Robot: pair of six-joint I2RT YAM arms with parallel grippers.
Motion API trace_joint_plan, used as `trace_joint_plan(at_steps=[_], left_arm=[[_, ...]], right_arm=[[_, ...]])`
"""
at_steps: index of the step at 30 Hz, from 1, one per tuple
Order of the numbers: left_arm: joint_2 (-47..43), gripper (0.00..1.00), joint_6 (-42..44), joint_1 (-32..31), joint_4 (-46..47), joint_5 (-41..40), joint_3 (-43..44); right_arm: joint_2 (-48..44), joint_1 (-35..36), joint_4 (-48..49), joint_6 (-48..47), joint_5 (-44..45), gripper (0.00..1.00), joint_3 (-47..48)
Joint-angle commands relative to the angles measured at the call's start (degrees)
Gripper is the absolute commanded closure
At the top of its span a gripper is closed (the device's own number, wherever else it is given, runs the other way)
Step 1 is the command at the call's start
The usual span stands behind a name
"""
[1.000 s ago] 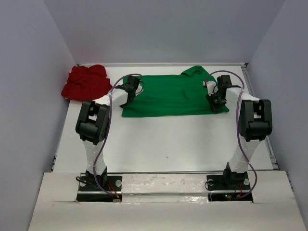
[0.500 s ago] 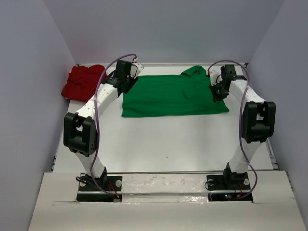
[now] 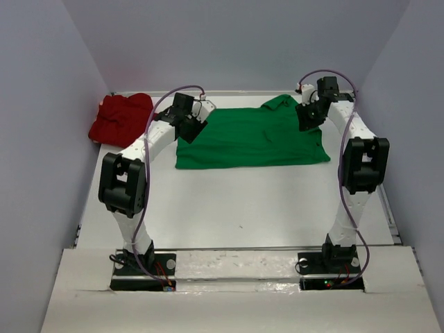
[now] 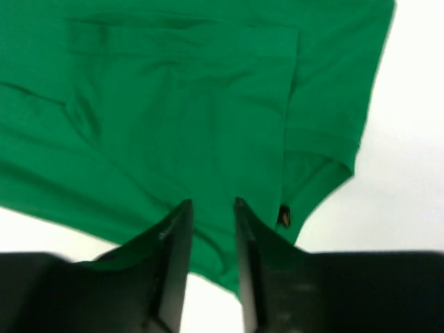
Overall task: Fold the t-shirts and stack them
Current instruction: Grap the side of the flattened tshirt furthest away from the robot with both arms
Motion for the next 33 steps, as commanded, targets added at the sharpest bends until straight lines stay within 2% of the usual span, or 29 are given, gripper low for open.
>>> trace_joint_plan(at_steps=[1,2,4,7,11,12,14,15,18,24,33], left_arm=[[1.08,0.45,-1.28,0.41,1.27,1.56,3.57],[1.69,0.45,-1.8,0.5,1.98,0.68,3.75],[2.57,0.45,-2.5,0.94,3.12,0.06,5.41],[3.98,0.48,-4.52,2.25,5.31,-1.96,7.7],[6.35,0.51,-7.34,4.1,6.38,-1.44,10.69],[7.58,0.51,-8.04,5.15,6.64,-0.83,11.91],[8.9,0.5,-10.32,6.47,6.56,1.98,13.41],[10.65,0.47,-11.03,7.87,6.38,4.43,15.16],[14.87,0.46,-13.31,9.46,3.84,7.17,18.94],[20.24,0.46,-14.64,11.31,3.04,7.97,23.96],[25.6,0.45,-15.25,11.57,1.9,8.32,28.88]], right_arm=[[5.76,-0.25,-1.67,0.85,-0.27,0.55,10.07],[7.0,-0.25,-1.67,1.02,0.17,0.39,12.37],[10.95,-0.25,-1.67,1.81,2.1,0.35,19.75],[16.21,-0.25,-1.06,2.87,5.78,0.39,29.22],[20.71,-0.25,1.31,3.75,9.74,0.5,36.54],[22.55,-0.25,2.8,3.92,10.37,0.56,37.26],[24.05,-0.25,4.21,3.84,12.47,0.61,38.4],[25.37,-0.25,5.61,3.92,13.27,0.62,38.58],[27.22,-0.25,6.33,4.01,13.89,0.66,39.02],[30.82,-0.25,8.17,4.1,13.89,0.69,38.14],[37.24,-0.78,8.09,2.96,17.31,0.67,43.06]])
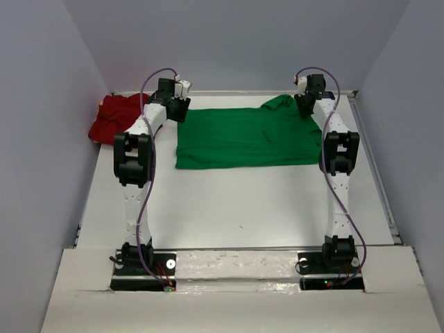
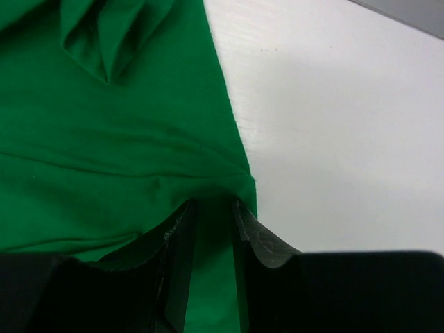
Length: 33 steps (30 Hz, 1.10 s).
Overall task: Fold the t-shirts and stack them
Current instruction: Grap the side of the flattened tshirt furthest away from the robot with both arms
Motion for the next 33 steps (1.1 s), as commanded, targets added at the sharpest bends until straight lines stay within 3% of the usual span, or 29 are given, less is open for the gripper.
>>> trace_joint_plan(at_steps=[1,14,22,26,29,30,33], left_arm=[[-0.16,0.45,-0.89,-0.19,-0.35,1.06,3.51],[-0.6,0.44,-0.28,-0.19,-0.62,0.1,3.6],[-0.95,0.43,0.07,-0.27,-0.53,-0.61,2.46],[-0.78,0.42,0.51,-0.19,-0.88,-1.22,2.46],[-1.13,0.41,0.86,-0.36,-0.79,-1.57,1.93],[-1.04,0.41,1.04,-0.36,-0.79,-1.57,1.84],[-0.34,0.41,1.48,-0.54,-1.23,-1.4,2.02]], right_arm=[[1.66,-0.76,3.39,-0.58,2.04,0.67,4.97],[4.47,-0.76,4.79,-2.25,3.79,0.46,8.57],[6.93,-1.29,5.23,-2.87,3.89,0.45,11.39],[8.34,-1.29,4.8,-2.96,3.97,0.55,12.44],[9.4,-1.29,4.62,-3.48,3.97,0.76,13.23],[9.75,-1.29,4.44,-3.48,4.41,0.89,13.67],[9.84,-1.81,4.27,-4.01,4.67,1.0,13.59]])
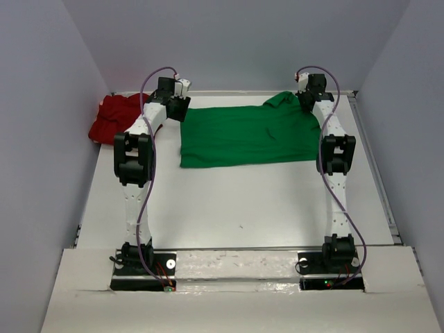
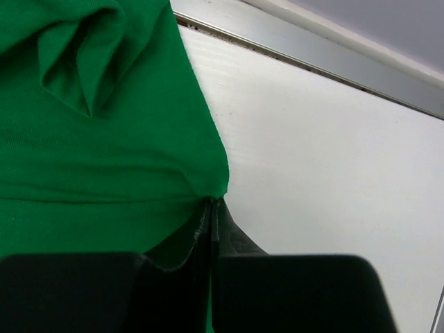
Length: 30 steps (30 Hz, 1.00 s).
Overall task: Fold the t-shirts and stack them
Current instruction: Grap the side of the flattened tshirt furthest away from the robot with both arms
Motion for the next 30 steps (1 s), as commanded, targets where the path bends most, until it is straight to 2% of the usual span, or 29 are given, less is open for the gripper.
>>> trace_joint_plan(at_steps=[1,6,12,17,30], left_arm=[[-0.82,0.41,1.04,-0.36,-0.88,-0.26,0.62],[2.43,0.4,0.25,-0.36,-1.76,-0.44,3.6],[8.67,0.38,-3.26,0.69,-3.79,5.26,12.92],[12.71,0.37,-5.81,1.13,-3.96,5.28,17.13],[15.0,0.36,-8.36,1.83,-1.15,3.61,20.48]], right_arm=[[1.16,-1.11,1.16,-1.08,1.38,1.0,1.59],[-0.25,-1.11,1.25,-1.52,0.67,1.0,-1.22],[-1.21,-1.11,1.25,-1.79,0.06,1.0,-3.07],[-2.18,-1.11,1.16,-2.14,-0.03,1.0,-4.21],[-2.97,-1.11,0.29,-2.75,-1.08,1.0,-4.66]])
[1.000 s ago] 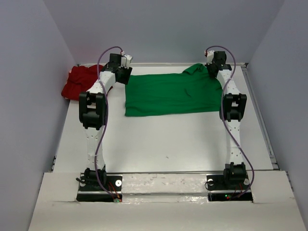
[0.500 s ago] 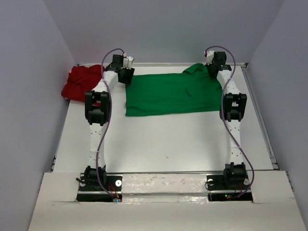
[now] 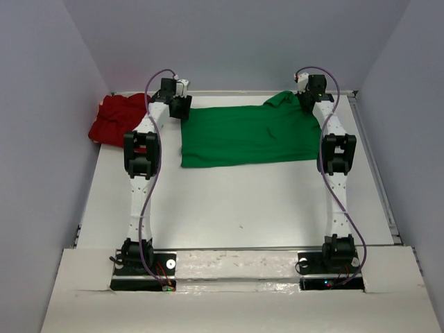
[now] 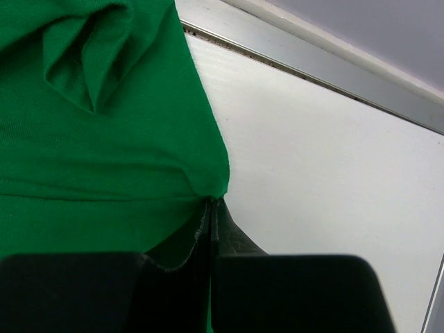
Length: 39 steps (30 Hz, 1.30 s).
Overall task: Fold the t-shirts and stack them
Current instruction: Grap the side of the flattened tshirt furthest away from the robot with both arms
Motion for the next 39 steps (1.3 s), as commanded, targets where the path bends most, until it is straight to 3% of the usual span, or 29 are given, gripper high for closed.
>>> trace_joint_plan(at_steps=[1,7,12,22,31,33,36,39], left_arm=[[-0.36,0.36,-1.83,0.63,2.35,0.02,3.28],[0.43,0.36,-2.79,1.6,5.25,0.72,3.98],[1.57,0.46,-3.58,2.3,5.6,2.31,5.92],[3.77,0.42,-2.35,1.78,2.8,0.2,6.63],[5.09,0.41,0.19,1.08,1.39,3.19,8.29],[5.7,0.45,1.07,0.64,0.69,3.71,9.17],[5.44,0.75,2.39,0.02,0.42,4.24,9.35],[4.91,0.91,3.18,-0.42,0.59,4.77,9.0]], right_arm=[[-1.86,-1.0,-2.64,-0.61,-0.78,1.0,-1.7],[-1.5,-1.0,-3.17,-1.23,-0.43,1.0,-1.79],[-0.89,-0.48,-3.26,-1.58,-0.17,1.0,-1.44],[-0.28,0.05,-3.7,-2.63,0.45,1.0,-0.3],[0.43,0.05,-4.05,-3.16,0.8,1.0,0.31],[0.6,0.05,-4.14,-3.34,0.8,1.0,0.32],[0.78,0.05,-4.14,-3.34,0.89,1.0,0.49],[0.78,0.58,-4.23,-3.42,0.89,1.0,0.58]])
